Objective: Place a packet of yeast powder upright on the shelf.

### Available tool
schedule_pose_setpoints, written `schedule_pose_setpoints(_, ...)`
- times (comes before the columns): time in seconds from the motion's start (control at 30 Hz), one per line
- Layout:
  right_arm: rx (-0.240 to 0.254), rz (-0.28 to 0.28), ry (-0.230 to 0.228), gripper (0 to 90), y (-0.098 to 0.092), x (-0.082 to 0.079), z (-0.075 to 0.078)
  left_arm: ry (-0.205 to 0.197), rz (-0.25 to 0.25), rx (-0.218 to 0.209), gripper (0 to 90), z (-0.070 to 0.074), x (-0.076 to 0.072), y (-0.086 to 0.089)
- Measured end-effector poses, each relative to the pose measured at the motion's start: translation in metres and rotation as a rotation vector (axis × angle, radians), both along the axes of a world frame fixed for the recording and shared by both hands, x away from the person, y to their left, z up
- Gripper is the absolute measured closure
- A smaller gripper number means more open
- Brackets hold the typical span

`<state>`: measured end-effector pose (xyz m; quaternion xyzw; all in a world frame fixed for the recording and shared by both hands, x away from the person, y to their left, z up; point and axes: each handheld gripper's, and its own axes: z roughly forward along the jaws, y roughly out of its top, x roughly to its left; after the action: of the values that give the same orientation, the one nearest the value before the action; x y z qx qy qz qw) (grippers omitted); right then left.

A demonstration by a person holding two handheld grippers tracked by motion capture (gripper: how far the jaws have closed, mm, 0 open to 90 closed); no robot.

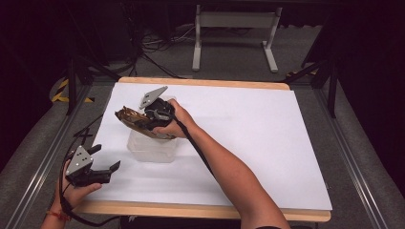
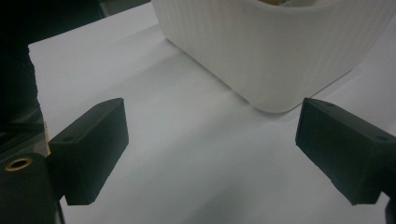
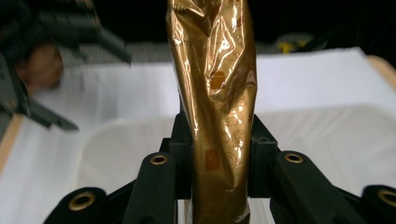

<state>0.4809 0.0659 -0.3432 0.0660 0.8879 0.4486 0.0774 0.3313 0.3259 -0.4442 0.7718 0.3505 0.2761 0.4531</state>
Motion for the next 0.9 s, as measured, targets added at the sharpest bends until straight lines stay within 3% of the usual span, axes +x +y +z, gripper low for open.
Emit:
schedule_pose_setpoints(0.17, 0.178, 0.005, -0.061, 69.9, -0.008, -0.006, 0.000, 0.004, 0.001, -0.004, 10.4, -0.001, 0.000, 0.000)
schedule_pose_setpoints(0.23, 0.233, 0.013, -0.044, 69.9, -0.012, -0.006, -0.007, 0.005, -0.003, 0.003, 10.4, 0.000, 0.000, 0.001)
schedule_pose_setpoints(0.47, 0.299, 0.000, -0.053, 69.9, -0.027, -0.011, -0.033, 0.004, -0.005, 0.003, 10.4, 0.000, 0.000, 0.000)
schedule_pose_setpoints(0.73, 0.324, 0.007, -0.047, 69.2, -0.052, -0.013, -0.042, 0.010, -0.006, 0.009, 10.4, 0.000, -0.001, -0.001)
schedule_pose_setpoints(0.9, 0.274, 0.007, -0.034, 68.4, -0.056, -0.012, -0.042, 0.009, -0.007, 0.009, 10.5, 0.000, -0.001, -0.001)
